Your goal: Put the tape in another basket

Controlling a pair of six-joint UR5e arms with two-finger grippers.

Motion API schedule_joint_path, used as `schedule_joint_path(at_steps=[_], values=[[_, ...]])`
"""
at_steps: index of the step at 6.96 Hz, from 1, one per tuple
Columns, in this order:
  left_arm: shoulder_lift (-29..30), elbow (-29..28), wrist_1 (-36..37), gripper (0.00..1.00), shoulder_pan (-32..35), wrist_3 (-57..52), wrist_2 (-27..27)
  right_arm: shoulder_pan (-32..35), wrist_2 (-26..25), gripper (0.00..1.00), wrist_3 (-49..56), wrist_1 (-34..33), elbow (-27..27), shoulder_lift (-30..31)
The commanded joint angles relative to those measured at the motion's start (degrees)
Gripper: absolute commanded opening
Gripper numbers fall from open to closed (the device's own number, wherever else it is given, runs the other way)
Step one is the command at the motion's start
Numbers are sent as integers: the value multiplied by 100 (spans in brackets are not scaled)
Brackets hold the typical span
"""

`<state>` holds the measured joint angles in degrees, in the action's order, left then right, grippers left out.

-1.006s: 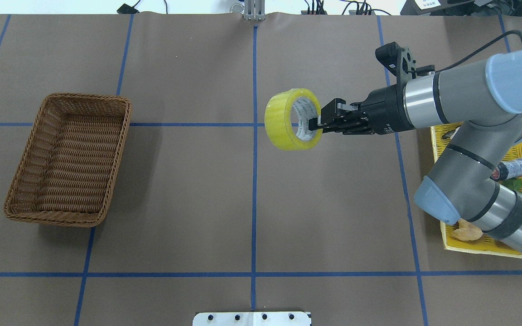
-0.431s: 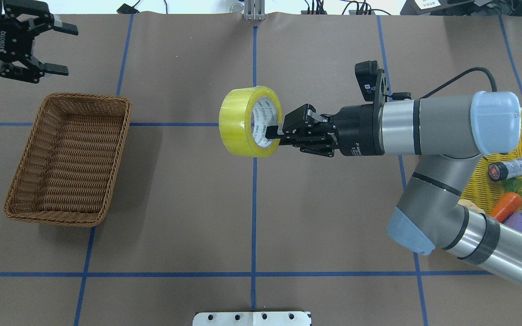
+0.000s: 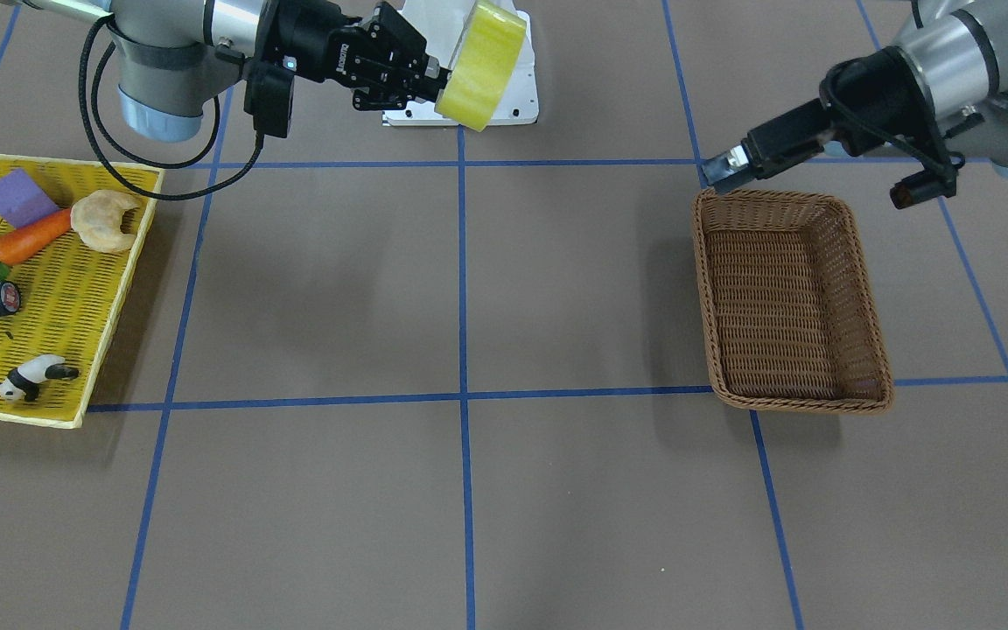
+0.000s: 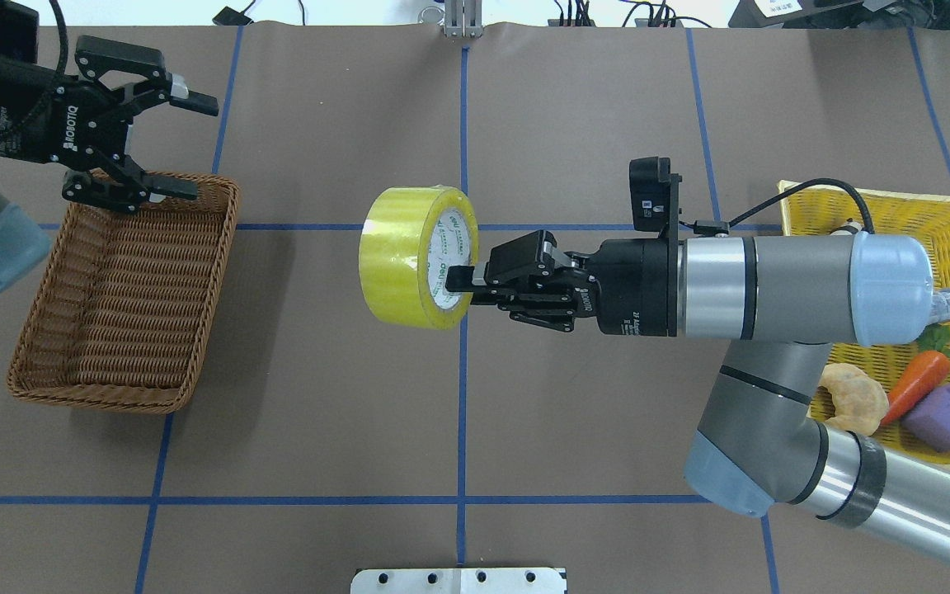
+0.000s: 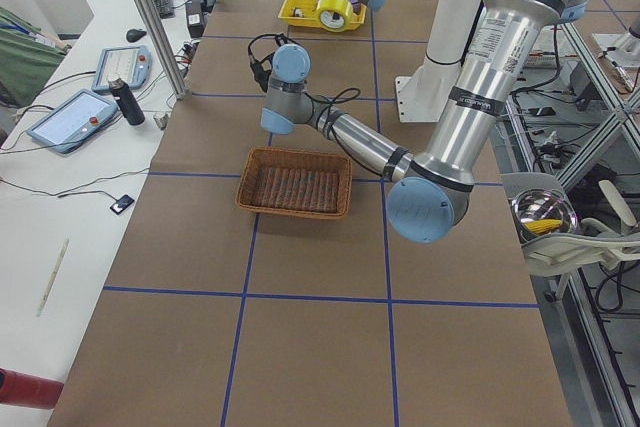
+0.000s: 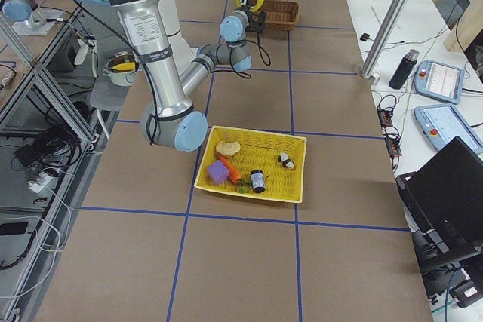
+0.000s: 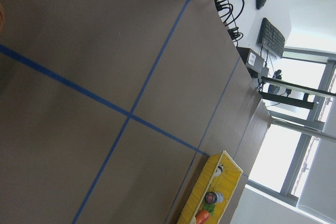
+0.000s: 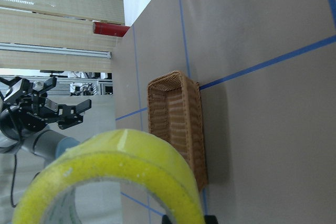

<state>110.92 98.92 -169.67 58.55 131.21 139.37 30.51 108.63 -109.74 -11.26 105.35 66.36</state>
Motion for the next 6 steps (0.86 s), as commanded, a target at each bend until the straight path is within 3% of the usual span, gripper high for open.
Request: schedule_joint_path(at_steps=[1, 4, 5, 6], values=[[8, 452, -527, 98, -282, 106, -574, -228, -226, 0, -12, 97, 100, 0], [-9, 295, -1969, 95, -484, 62, -1785, -370, -272, 0, 32, 659, 83, 9], [-53, 268, -2469, 93, -886, 80, -2608, -387, -272, 0, 40, 660, 91, 0], [-70, 251, -2666, 94, -1281, 62, -2990, -388, -272, 0, 58, 660, 91, -18]])
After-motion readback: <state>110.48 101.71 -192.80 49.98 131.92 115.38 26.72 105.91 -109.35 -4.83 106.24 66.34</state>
